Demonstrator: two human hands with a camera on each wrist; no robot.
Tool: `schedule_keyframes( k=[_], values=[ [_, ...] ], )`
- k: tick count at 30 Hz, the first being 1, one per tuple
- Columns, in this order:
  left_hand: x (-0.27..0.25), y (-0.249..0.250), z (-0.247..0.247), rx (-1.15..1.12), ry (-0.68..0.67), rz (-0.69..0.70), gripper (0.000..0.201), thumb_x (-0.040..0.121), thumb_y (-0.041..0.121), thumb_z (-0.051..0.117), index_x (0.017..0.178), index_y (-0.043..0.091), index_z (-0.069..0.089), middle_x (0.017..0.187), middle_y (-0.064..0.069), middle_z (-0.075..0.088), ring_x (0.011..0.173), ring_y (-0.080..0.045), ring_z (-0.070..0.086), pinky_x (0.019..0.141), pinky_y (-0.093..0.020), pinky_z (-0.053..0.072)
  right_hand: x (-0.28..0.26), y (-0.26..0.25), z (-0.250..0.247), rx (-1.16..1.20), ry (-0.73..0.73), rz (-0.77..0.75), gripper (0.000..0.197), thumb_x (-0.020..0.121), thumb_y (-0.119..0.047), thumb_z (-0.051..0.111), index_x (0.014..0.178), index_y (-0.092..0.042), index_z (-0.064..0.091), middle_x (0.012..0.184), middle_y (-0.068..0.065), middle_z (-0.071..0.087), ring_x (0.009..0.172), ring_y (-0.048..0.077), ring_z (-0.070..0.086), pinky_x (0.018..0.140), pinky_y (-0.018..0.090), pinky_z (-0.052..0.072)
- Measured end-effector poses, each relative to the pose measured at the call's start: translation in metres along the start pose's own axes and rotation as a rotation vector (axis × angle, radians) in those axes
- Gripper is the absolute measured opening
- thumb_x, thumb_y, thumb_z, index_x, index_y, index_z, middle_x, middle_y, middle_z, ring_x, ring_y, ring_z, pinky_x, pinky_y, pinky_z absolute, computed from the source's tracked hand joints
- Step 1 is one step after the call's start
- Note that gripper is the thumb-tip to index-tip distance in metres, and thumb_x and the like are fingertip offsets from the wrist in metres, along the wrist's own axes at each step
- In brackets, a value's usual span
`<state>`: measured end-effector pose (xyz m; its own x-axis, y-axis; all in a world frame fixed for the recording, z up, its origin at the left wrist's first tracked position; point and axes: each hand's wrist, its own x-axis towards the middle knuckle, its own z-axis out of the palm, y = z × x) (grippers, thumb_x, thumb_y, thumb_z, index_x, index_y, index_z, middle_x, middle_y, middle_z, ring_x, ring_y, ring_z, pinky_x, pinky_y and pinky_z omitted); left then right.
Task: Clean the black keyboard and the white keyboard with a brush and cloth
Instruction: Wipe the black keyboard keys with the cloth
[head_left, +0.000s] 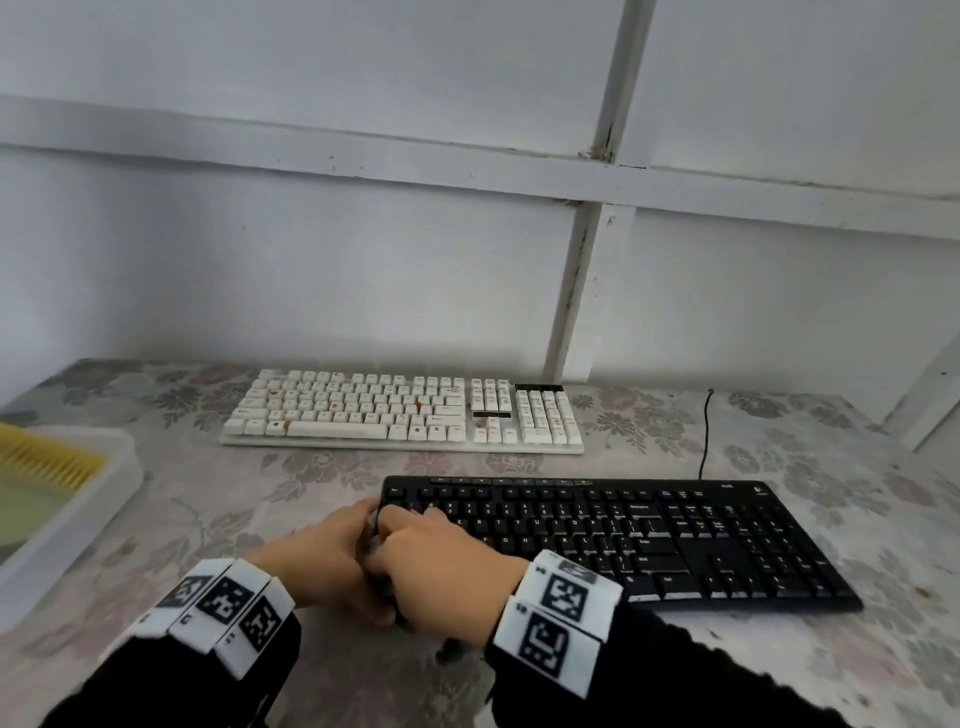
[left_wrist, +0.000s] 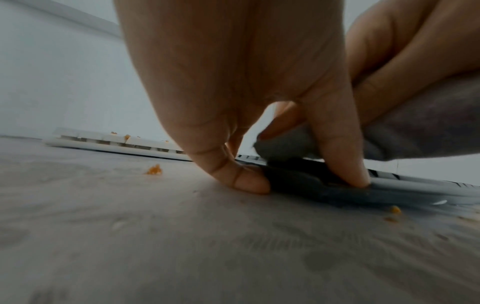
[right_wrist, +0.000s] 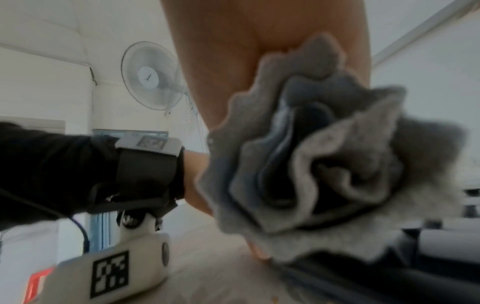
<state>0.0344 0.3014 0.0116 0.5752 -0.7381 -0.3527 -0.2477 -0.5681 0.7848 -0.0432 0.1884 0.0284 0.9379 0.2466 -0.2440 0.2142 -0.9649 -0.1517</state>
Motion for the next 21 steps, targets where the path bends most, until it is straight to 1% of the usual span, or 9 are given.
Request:
schedule_keyframes(
  k=[3, 6, 7, 9, 12, 15, 17, 19, 21],
  values=[
    [0.0, 0.0, 0.001, 0.006, 0.003, 0.017, 0.073, 0.064, -0.012, 0.072, 0.106, 0.036, 0.036, 0.097, 0.015, 0.056, 0.078, 0.006, 0.06, 0.061, -0.009, 0.046, -0.003, 0.006, 0.012, -0.001, 0.049, 0.016, 0.031, 0.091, -0.006, 0.052, 0.121, -0.01, 0.06, 0.119, 0.012, 0.037, 0.103, 0.035, 0.042, 0.088, 0.043, 0.038],
    [0.0, 0.002, 0.001, -0.055, -0.022, -0.006, 0.079, 0.061, -0.017, 0.074, 0.11, 0.032, 0.036, 0.093, 0.01, 0.057, 0.069, 0.011, 0.061, 0.06, -0.012, 0.047, -0.022, 0.023, 0.013, -0.002, 0.095, -0.005, 0.025, 0.087, 0.001, 0.046, 0.102, -0.016, 0.058, 0.101, 0.005, 0.032, 0.094, 0.032, 0.043, 0.084, 0.043, 0.043],
    [-0.001, 0.002, 0.001, -0.061, -0.03, -0.022, 0.081, 0.061, -0.016, 0.074, 0.113, 0.031, 0.034, 0.093, 0.01, 0.056, 0.069, 0.009, 0.061, 0.06, -0.011, 0.047, -0.029, 0.032, 0.015, 0.001, 0.1, 0.005, 0.025, 0.085, 0.004, 0.045, 0.095, -0.017, 0.055, 0.097, 0.002, 0.03, 0.089, 0.03, 0.042, 0.082, 0.043, 0.045],
    [-0.001, 0.001, -0.001, -0.046, -0.031, -0.044, 0.086, 0.062, -0.011, 0.077, 0.122, 0.03, 0.031, 0.096, 0.011, 0.055, 0.076, 0.004, 0.06, 0.061, -0.01, 0.046, -0.045, 0.048, 0.018, 0.007, 0.101, 0.051, 0.03, 0.082, 0.009, 0.045, 0.093, -0.018, 0.053, 0.092, -0.002, 0.03, 0.081, 0.025, 0.039, 0.076, 0.041, 0.046],
    [-0.002, 0.003, -0.002, -0.011, -0.041, -0.053, 0.089, 0.062, -0.004, 0.079, 0.127, 0.031, 0.029, 0.1, 0.012, 0.053, 0.081, 0.001, 0.055, 0.061, -0.007, 0.044, -0.063, 0.069, 0.023, 0.007, 0.09, 0.122, 0.029, 0.08, 0.007, 0.05, 0.077, -0.021, 0.046, 0.083, -0.006, 0.028, 0.079, 0.027, 0.045, 0.073, 0.035, 0.042],
    [-0.004, 0.005, -0.001, -0.029, -0.054, -0.052, 0.089, 0.064, -0.007, 0.077, 0.126, 0.031, 0.028, 0.099, 0.012, 0.053, 0.079, 0.002, 0.054, 0.06, -0.006, 0.044, -0.075, 0.075, 0.013, 0.075, 0.058, 0.204, 0.016, 0.094, -0.012, 0.047, 0.084, -0.017, 0.059, 0.095, 0.001, 0.04, 0.082, 0.025, 0.049, 0.078, 0.031, 0.04],
    [-0.004, 0.005, -0.001, -0.027, -0.054, -0.048, 0.088, 0.063, -0.007, 0.077, 0.125, 0.032, 0.028, 0.099, 0.012, 0.053, 0.081, 0.002, 0.055, 0.061, -0.007, 0.045, -0.072, 0.07, 0.001, 0.081, 0.049, 0.229, 0.032, 0.099, -0.03, 0.041, 0.09, -0.014, 0.066, 0.101, 0.003, 0.043, 0.085, 0.028, 0.054, 0.082, 0.032, 0.043],
    [-0.005, 0.006, -0.001, -0.035, -0.047, -0.045, 0.084, 0.064, -0.008, 0.076, 0.12, 0.033, 0.029, 0.096, 0.013, 0.053, 0.078, 0.003, 0.056, 0.06, -0.007, 0.045, -0.056, 0.058, -0.006, 0.083, 0.109, 0.18, 0.034, 0.099, -0.034, 0.042, 0.09, -0.013, 0.067, 0.1, 0.003, 0.044, 0.085, 0.029, 0.056, 0.083, 0.033, 0.043],
    [-0.004, 0.007, 0.0, -0.048, -0.035, -0.029, 0.082, 0.063, -0.012, 0.075, 0.116, 0.032, 0.032, 0.094, 0.011, 0.054, 0.073, 0.005, 0.057, 0.06, -0.008, 0.045, -0.035, 0.041, -0.005, 0.091, 0.158, 0.076, 0.028, 0.097, -0.029, 0.045, 0.091, -0.014, 0.068, 0.096, 0.003, 0.043, 0.081, 0.03, 0.053, 0.078, 0.034, 0.041]
  ],
)
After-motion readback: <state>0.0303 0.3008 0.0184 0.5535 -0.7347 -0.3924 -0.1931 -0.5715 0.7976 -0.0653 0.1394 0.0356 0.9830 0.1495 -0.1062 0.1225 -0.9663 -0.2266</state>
